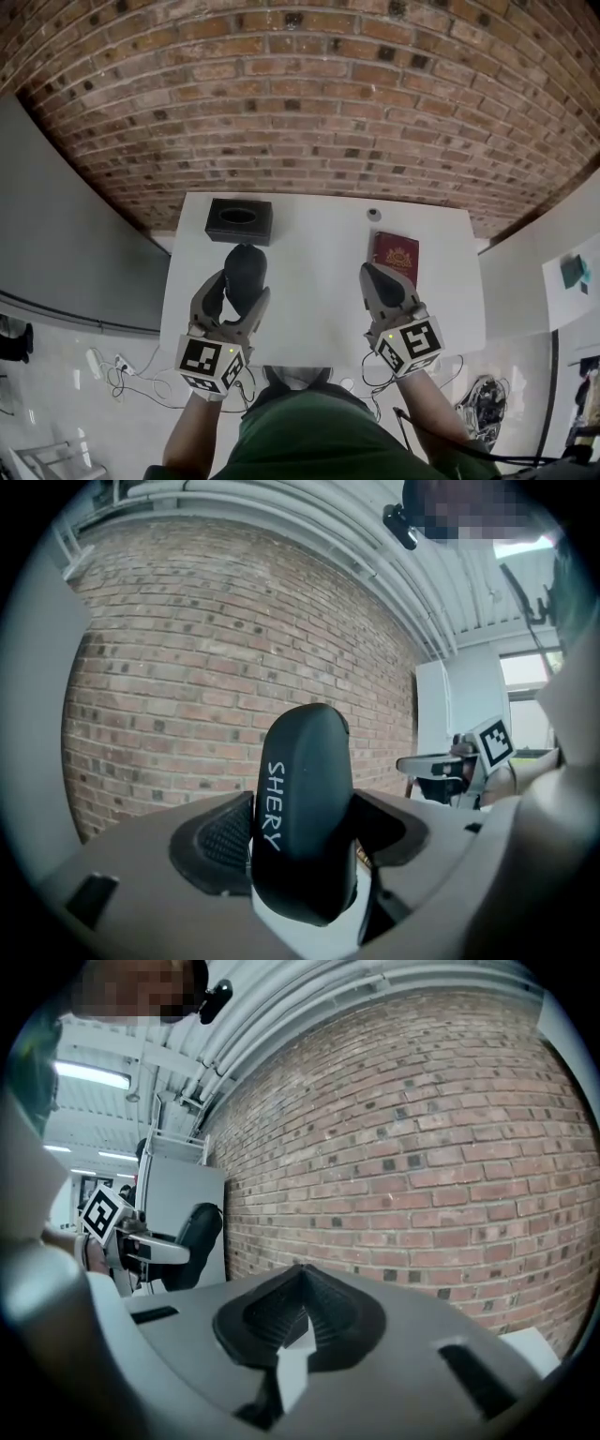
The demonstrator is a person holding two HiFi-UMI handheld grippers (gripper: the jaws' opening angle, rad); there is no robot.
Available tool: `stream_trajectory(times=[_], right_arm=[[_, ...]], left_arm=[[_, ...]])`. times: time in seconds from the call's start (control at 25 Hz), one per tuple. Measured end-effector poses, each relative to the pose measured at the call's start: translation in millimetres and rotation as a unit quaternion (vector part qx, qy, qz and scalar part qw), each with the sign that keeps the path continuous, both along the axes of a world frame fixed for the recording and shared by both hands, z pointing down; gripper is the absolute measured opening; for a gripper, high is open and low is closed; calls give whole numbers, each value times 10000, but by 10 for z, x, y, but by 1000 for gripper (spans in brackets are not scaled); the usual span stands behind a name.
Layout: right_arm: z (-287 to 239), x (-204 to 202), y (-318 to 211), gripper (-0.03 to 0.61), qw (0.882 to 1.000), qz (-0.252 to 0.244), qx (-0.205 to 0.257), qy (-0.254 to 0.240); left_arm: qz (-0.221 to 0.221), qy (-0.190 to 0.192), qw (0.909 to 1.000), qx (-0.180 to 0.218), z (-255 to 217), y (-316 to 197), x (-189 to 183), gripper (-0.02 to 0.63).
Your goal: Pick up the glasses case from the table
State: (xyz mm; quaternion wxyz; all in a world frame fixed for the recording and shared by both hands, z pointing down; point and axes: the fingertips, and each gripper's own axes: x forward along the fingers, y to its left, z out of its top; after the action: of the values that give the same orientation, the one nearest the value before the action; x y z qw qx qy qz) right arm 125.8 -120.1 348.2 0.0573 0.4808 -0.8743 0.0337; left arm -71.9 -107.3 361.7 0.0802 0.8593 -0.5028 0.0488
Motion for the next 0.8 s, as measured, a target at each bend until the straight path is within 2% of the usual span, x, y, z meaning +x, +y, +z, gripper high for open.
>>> stream_trajectory(times=[0.24, 0.44, 0.56, 0.8], right_arm=[[-395, -148, 123, -12, 9978, -211, 635, -2], [-617, -216, 203, -11, 9934, -340, 1094, -40], [-640, -226, 205, -11, 9932, -371, 1105, -49], [-481, -193, 66, -2, 9959, -380, 819, -46]], left_arm=[[-113, 174, 9994, 284, -269, 109, -98, 322], [-420, 307, 9979, 382, -482, 144, -240, 322], [-582, 361, 9967, 426, -525, 162, -334, 322], [-738, 293, 9959, 435, -491, 45, -402, 322]])
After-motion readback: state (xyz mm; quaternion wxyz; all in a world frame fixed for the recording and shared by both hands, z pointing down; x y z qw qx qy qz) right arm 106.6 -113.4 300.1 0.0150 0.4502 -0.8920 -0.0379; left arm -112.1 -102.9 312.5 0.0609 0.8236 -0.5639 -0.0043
